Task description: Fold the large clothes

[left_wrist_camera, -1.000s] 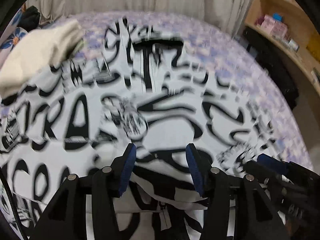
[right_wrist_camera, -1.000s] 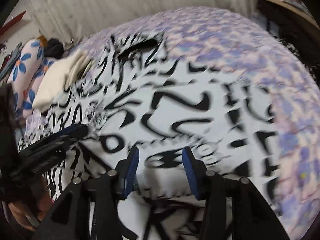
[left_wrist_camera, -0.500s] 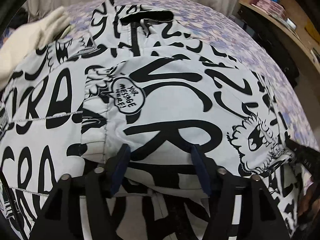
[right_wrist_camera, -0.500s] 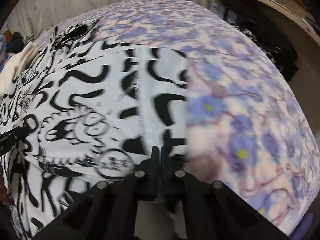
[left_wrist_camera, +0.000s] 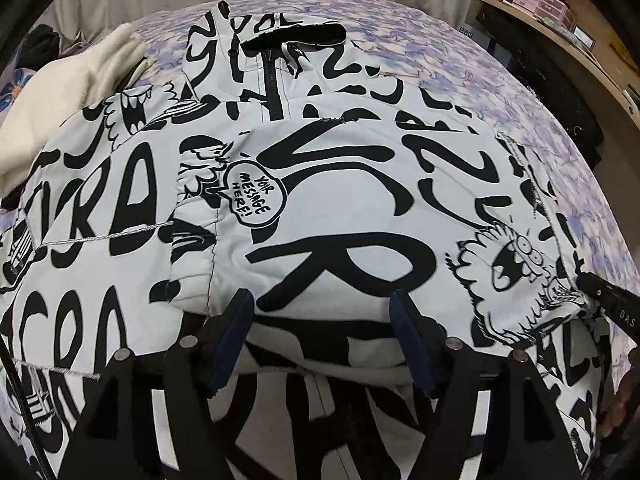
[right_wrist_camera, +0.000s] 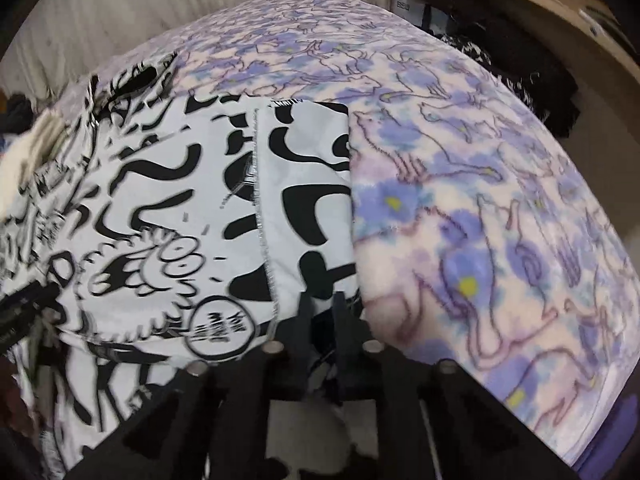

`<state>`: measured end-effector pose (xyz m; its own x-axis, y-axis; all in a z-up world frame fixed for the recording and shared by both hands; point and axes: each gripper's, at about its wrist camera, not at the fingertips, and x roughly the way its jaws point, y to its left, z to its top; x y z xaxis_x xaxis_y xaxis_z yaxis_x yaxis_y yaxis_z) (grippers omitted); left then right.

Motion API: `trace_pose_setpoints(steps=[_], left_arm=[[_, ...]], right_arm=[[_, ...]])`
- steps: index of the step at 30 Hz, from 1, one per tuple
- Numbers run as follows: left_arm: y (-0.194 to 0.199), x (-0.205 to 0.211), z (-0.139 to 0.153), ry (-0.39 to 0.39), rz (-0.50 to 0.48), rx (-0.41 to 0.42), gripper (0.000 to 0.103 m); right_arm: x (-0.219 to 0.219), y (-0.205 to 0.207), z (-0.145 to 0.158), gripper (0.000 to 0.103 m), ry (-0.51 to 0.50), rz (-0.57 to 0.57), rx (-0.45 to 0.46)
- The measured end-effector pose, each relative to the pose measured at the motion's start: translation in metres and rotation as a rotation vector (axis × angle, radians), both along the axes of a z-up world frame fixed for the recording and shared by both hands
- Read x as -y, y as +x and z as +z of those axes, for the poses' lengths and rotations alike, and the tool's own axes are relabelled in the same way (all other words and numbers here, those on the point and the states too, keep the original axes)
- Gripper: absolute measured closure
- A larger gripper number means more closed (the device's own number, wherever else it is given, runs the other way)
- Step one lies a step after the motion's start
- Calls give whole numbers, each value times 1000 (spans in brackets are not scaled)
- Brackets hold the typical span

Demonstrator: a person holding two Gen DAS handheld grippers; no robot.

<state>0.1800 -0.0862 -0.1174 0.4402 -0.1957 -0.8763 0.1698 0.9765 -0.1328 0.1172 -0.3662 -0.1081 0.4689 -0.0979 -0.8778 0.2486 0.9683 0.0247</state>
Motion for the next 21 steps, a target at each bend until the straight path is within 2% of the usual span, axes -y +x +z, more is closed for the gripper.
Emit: trace_pose_setpoints(steps=[2,6,10,18,21], left_arm=[[-5,-1,4,-2,4,2,23],[-15,-7,12,-3,21,-7,21],[-23,-14,21,-10,50,-4,21],[-46,-25,48,-15,62,35,1],[-55,-27,57,-21,61,52,1]], right_arm=[[-5,-5,4,75,3,-3,13],[-16,-14,11,68,-16,4,23],[-21,-24,17,67,37,17,26],[-34,-44,23,67,83,17,27],[-40,-51,26,67,93,19,30]])
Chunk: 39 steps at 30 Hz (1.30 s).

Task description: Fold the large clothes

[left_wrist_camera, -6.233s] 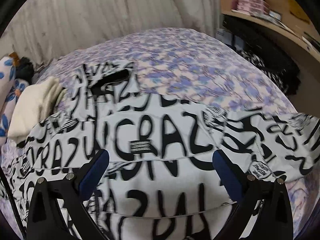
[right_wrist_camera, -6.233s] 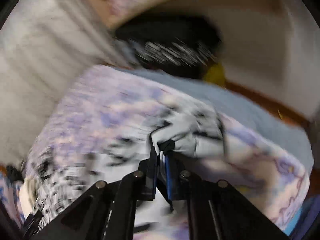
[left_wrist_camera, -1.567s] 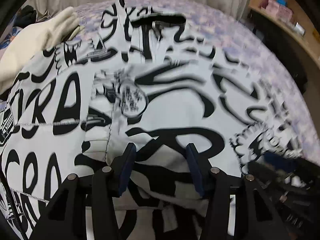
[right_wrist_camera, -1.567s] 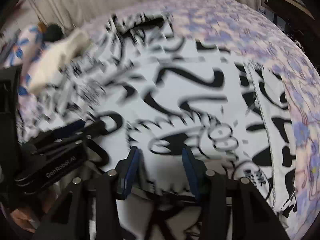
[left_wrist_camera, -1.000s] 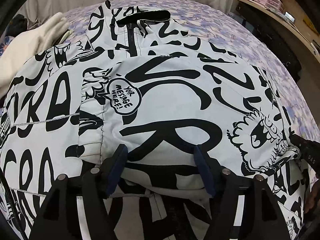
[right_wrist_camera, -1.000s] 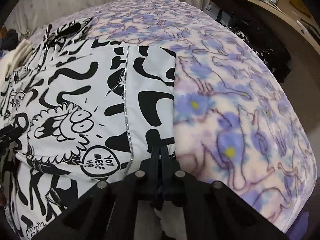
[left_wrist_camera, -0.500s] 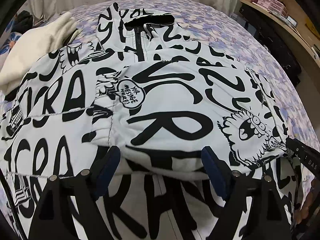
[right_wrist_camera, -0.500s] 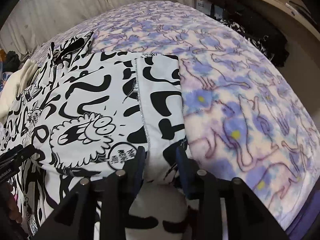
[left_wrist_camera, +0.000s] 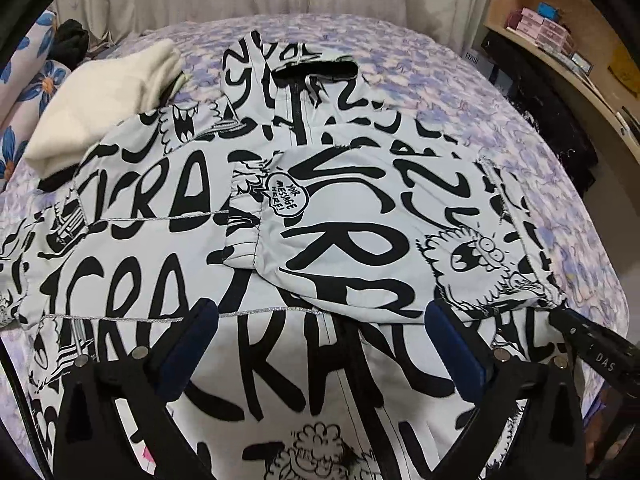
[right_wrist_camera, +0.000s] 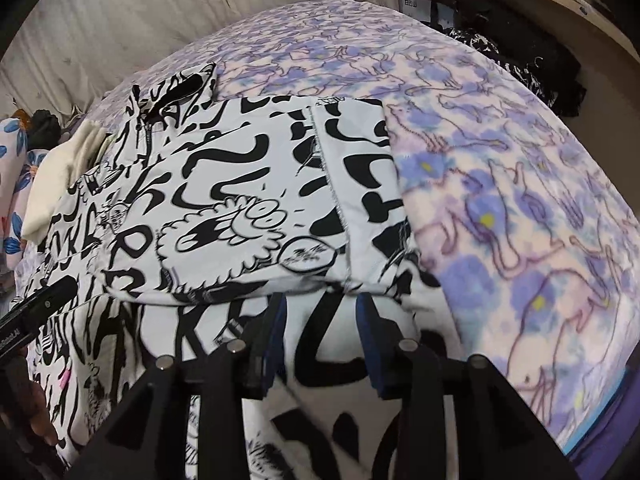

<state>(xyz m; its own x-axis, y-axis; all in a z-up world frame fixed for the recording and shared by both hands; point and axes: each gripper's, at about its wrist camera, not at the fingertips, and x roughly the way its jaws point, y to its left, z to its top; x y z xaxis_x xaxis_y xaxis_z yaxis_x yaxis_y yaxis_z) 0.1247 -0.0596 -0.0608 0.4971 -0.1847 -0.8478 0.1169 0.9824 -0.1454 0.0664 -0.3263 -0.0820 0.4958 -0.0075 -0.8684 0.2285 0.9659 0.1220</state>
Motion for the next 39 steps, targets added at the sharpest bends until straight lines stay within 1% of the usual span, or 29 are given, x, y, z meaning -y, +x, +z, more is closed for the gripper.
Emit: trace_pose_setpoints(steps=[3,10,16,20,25,31,39], left_arm=[[-8,-1,6,-23,-16,-4,1],[-26,-3,16,-45,-31,-10,1],[-47,-15,24,-71,-32,-10,1],[-63,-27,32,-56,-25,9,1],[-80,-50,37,-66,-10,17,1],[-98,-85,44,-59,41,38,1],[-120,-146,47,-48,146,62,1]], right_arm=[[-7,-5,3,67,-3,9,3],[-26,-18,12,67,-10,42,8],[-45,-31,22,67,-18,74,19],[-64,-39,25,67,-30,112,17],[-88,-48,28,67,-44,161,16],[-121,-55,32,67,-64,217,19],[-170,-55,37,67,-95,301,20]])
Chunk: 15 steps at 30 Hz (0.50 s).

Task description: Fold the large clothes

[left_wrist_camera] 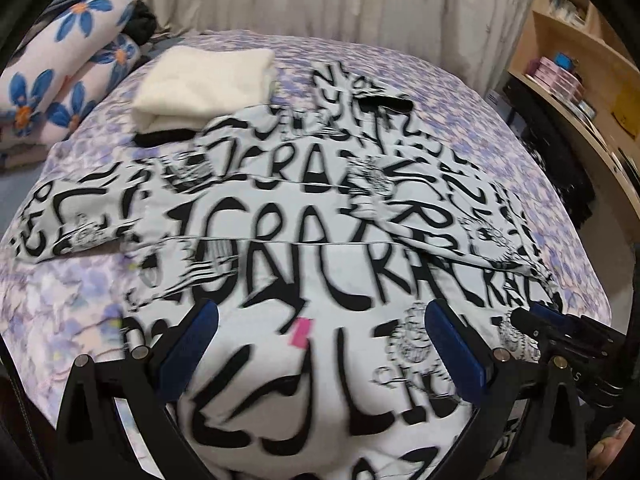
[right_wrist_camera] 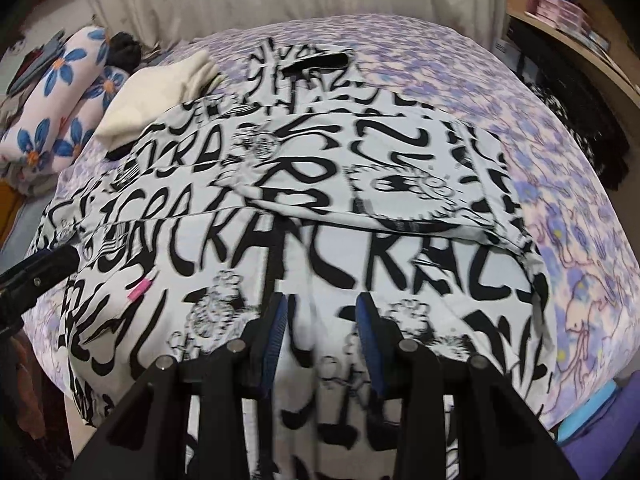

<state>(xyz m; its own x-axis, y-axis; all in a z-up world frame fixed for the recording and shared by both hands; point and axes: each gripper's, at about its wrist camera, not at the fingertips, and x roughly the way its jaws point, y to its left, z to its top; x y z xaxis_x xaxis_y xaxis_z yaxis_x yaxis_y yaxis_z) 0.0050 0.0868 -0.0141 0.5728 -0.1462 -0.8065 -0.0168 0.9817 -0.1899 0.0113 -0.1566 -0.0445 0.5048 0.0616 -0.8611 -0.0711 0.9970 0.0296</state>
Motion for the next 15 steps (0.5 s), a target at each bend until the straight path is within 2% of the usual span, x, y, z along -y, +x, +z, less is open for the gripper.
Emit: trace_pose_setpoints(steps=[15], left_arm=[[-15,-120,-24,0,190,-25,1]], right_arm=[[-108,20,-6,67,-40,165,-14]])
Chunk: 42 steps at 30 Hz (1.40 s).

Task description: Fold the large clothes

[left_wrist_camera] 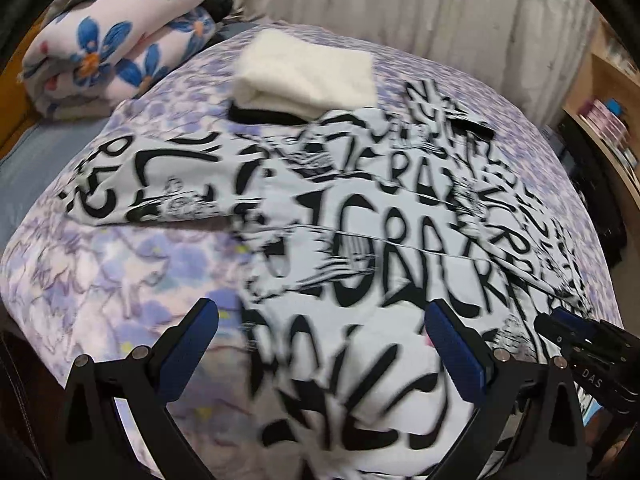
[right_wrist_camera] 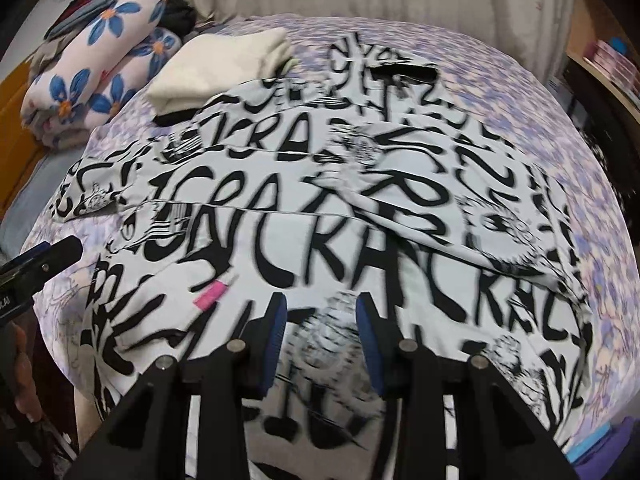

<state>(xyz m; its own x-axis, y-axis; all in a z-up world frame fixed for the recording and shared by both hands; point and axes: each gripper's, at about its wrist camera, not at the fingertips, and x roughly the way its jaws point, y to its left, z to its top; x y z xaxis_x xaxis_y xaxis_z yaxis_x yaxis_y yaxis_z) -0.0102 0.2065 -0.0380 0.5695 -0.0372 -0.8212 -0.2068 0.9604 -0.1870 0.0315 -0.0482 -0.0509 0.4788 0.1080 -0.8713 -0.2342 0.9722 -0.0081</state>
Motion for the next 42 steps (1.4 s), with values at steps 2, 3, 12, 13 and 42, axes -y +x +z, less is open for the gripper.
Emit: trace_pose_setpoints(steps=[2,3,12,13,42], left_arm=[[0,-19,-6,-10,32,-5,1],[0,-27,-9,-14,47,-7,1],[8,-128,-43,-108,177,-4,1],[10,-146,-49,-139,195,5,1],[51,-283,-50,-44,533,234,97]], right_arm=[[-14,4,-2,67,-6,20,-2],[-23,7,-3,67,-9,32,-3],[-91,37,-18,67,-1,101,-9],[-100,41,-21,67,3,107,-15],[-177,95,-67,67,60,125,-101]])
